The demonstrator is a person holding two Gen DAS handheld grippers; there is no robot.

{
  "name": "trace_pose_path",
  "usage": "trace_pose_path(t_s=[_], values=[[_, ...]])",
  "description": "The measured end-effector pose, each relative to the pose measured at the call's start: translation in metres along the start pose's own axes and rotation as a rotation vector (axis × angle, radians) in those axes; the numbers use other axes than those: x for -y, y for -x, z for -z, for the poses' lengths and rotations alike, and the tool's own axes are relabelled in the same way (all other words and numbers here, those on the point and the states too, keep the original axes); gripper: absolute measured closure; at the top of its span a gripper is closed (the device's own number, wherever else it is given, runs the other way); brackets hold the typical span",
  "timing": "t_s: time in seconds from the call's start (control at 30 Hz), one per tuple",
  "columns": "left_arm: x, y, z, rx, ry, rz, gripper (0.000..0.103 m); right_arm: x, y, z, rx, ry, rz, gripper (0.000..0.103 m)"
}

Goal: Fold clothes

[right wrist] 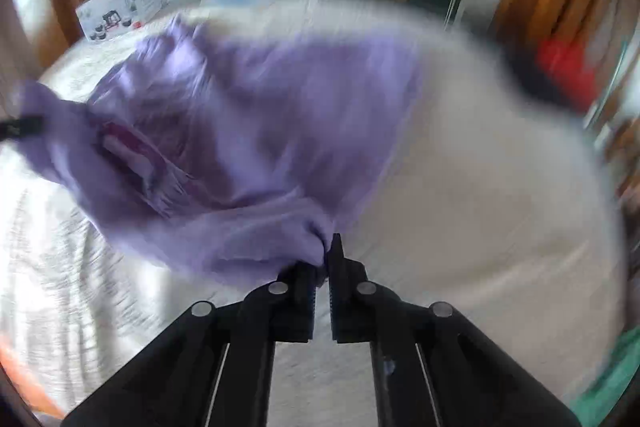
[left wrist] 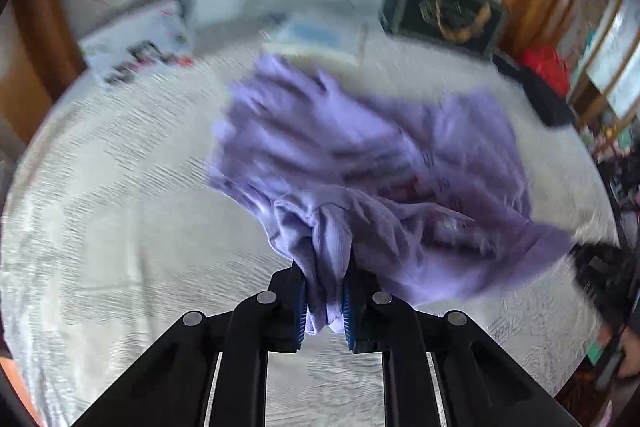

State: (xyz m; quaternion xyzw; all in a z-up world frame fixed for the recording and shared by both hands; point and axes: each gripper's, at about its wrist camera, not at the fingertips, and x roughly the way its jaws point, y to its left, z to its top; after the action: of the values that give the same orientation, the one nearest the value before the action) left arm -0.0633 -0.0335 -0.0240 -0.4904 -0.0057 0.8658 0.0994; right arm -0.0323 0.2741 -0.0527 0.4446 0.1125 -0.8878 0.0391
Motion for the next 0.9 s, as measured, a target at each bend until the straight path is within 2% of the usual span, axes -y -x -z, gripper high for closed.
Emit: trace_pose_path(t_s=[0.03,0.1,0.13,0.17,0.23,0.3,0.33,0.37,0.47,0.53,0.57,0.63,0.67,0.7,0.77,0.9], values=[[-0.006,0.011,-0.004,0.018,0.005,0.011,0.089,0.005,0.022,-0.015,0.066,0.045,0.047,0.098],[-0.012,0.036,-0.006,0.045,-0.002,0.021,0.089,0.006,0.062,-0.035,0.162,0.138,0.079,0.098],[-0.013,0.047,-0.003,0.053,-0.017,0.012,0.089,0.001,0.085,-0.04,0.194,0.211,0.086,0.098],[-0.013,0.057,0.0,0.059,-0.035,-0.002,0.089,-0.003,0.099,-0.04,0.178,0.252,0.052,0.093],[-0.019,0.069,0.012,0.048,-0.06,-0.036,0.088,-0.005,0.113,-0.033,0.095,0.264,-0.073,0.083],[-0.031,0.068,0.03,0.005,-0.068,-0.084,0.088,0.01,0.11,-0.012,-0.01,0.154,-0.216,0.067],[-0.037,0.067,0.039,-0.016,-0.072,-0.107,0.088,0.02,0.104,0.003,-0.06,0.095,-0.26,0.052],[-0.041,0.061,0.05,-0.049,-0.07,-0.109,0.088,0.028,0.098,0.016,-0.093,0.049,-0.274,0.044],[-0.052,0.037,0.081,-0.158,-0.058,-0.099,0.088,0.057,0.067,0.06,-0.224,-0.124,-0.241,0.044],[-0.058,0.026,0.099,-0.214,-0.048,-0.095,0.081,0.073,0.045,0.088,-0.3,-0.22,-0.198,0.044],[-0.059,0.024,0.106,-0.231,-0.04,-0.096,0.072,0.076,0.038,0.096,-0.322,-0.251,-0.185,0.044],[-0.063,0.023,0.115,-0.246,-0.021,-0.091,0.042,0.084,0.024,0.114,-0.363,-0.322,-0.162,0.044],[-0.066,0.025,0.116,-0.24,-0.008,-0.083,0.017,0.086,0.019,0.12,-0.373,-0.347,-0.154,0.044],[-0.07,0.031,0.115,-0.226,0.008,-0.073,0.011,0.089,0.014,0.125,-0.381,-0.364,-0.145,0.044],[-0.078,0.043,0.111,-0.198,0.033,-0.062,0.011,0.089,0.009,0.132,-0.392,-0.379,-0.136,0.044],[-0.091,0.063,0.098,-0.163,0.053,-0.08,0.011,0.076,0.0,0.13,-0.396,-0.386,-0.173,0.044]])
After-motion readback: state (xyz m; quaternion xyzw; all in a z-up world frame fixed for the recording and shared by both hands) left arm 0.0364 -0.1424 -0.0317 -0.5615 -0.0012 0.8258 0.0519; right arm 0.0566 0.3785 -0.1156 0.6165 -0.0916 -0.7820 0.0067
